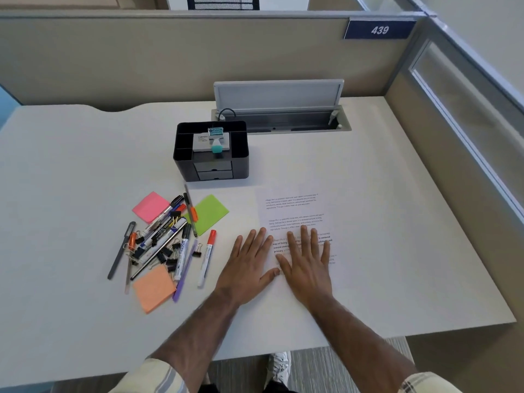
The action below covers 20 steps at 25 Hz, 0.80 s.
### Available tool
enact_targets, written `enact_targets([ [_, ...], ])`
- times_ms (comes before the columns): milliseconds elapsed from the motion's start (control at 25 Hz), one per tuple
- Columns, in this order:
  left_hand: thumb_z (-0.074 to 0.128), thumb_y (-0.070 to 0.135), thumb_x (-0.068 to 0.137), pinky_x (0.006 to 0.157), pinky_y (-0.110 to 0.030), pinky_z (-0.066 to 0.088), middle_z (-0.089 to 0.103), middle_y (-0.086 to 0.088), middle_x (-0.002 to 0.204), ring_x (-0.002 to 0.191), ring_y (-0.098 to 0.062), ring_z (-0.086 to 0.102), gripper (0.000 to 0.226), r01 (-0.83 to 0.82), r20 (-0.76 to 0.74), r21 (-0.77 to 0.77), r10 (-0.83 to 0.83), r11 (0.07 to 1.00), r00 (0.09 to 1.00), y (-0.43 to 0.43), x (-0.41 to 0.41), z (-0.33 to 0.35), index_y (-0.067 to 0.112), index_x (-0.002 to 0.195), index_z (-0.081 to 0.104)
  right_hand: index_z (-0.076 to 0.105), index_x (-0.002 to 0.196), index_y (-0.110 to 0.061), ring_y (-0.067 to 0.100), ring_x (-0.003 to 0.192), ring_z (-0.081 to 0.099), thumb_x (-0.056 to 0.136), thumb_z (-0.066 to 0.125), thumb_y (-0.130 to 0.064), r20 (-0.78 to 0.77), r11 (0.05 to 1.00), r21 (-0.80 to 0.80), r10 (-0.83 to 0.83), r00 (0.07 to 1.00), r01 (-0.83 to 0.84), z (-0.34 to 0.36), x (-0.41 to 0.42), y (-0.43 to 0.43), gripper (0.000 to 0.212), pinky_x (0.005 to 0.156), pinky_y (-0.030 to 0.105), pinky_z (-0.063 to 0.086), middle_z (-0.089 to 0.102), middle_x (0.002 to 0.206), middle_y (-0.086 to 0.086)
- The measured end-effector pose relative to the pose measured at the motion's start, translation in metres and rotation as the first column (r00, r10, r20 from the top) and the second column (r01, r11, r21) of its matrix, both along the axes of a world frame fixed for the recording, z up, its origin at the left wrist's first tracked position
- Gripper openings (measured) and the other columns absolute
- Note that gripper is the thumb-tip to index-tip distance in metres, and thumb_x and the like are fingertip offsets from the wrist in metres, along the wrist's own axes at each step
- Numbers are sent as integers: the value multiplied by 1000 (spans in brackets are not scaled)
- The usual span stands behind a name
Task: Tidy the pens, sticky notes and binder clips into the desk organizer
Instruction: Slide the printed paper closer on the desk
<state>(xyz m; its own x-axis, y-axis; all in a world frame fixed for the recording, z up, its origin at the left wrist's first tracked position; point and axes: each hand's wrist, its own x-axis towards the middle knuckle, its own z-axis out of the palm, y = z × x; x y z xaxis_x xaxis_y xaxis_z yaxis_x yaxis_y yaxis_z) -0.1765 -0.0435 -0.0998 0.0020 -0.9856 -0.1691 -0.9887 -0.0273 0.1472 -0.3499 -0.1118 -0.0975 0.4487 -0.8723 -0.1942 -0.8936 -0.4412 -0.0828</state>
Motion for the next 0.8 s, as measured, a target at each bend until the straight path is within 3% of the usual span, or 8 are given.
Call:
enact_targets([
  [200, 21, 67, 97, 125, -42, -5, -16, 2, 167, 154, -17, -13, 80, 22, -31, 24, -21, 999, 999, -3, 9, 3, 22, 160, -2, -3, 161, -27, 25, 151, -25, 99, 8, -67, 19, 999, 21, 33, 999, -33, 1, -3, 3, 75, 121, 53, -13, -20, 167, 6],
  [800, 7, 70, 95, 124, -46, -8, -23, 3, 165, 152, -18, -21, 81, -3, 27, 17, 3, 1000, 1000, 7, 9, -1, 24, 159, -11, -2, 161, -28, 24, 151, -25, 102, 15, -62, 72, 998, 23, 48, 996, -50, -2, -2, 5, 70, 122, 52, -13, -20, 167, 5],
])
